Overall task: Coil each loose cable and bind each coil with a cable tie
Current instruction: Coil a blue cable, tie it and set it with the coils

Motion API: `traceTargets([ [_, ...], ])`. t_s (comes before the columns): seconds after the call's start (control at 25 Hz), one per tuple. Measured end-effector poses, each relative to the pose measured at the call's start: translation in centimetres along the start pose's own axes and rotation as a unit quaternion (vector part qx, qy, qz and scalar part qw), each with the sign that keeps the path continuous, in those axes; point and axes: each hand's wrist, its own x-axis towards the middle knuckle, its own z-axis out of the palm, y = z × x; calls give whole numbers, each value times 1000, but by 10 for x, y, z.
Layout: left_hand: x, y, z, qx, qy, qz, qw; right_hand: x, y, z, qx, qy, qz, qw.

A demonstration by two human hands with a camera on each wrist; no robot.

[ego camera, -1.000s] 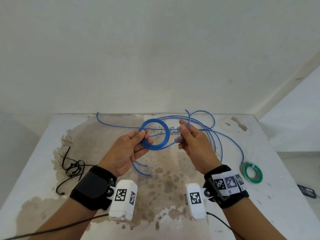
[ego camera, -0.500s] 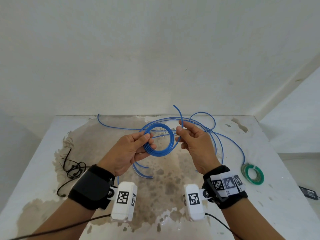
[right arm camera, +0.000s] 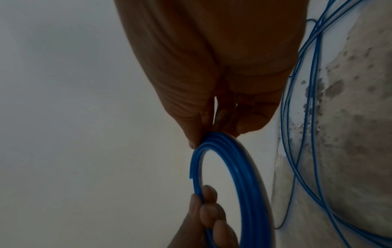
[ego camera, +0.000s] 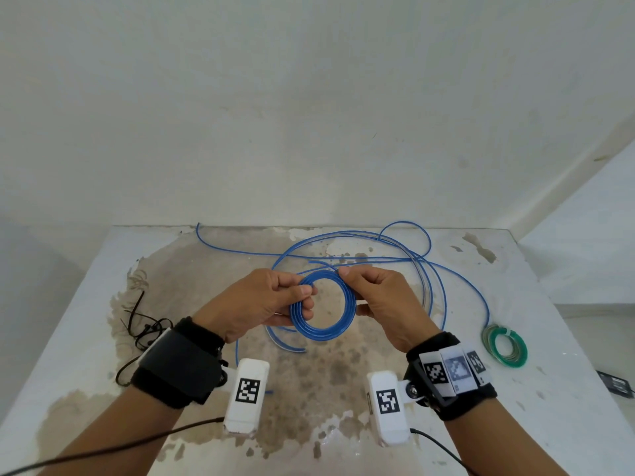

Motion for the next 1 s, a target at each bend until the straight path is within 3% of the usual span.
traceTargets([
  [0.16,2,0,-2,-1,19,10,1000,0,-3,2,-22,-2,-2,1000],
  [0.24,9,-4,-3,-84,71,31,994,4,-6,4,98,50,-2,994],
  [0.36,22,-8,-10,-240,155,42,957,4,-11,9,290,46,4,956],
  [0.52,29,2,-16,-309,210,60,926,-1,-9,21,304,33,17,952],
  [0.8,32,11,-22,-344,254,79,901,-11,-7,24,327,34,6,944],
  [0.92,31,8,-21,-339,258,78,901,-12,-5,23,331,43,0,943],
  [1.0,29,3,-21,-307,243,73,917,-9,-5,17,341,58,-6,938],
])
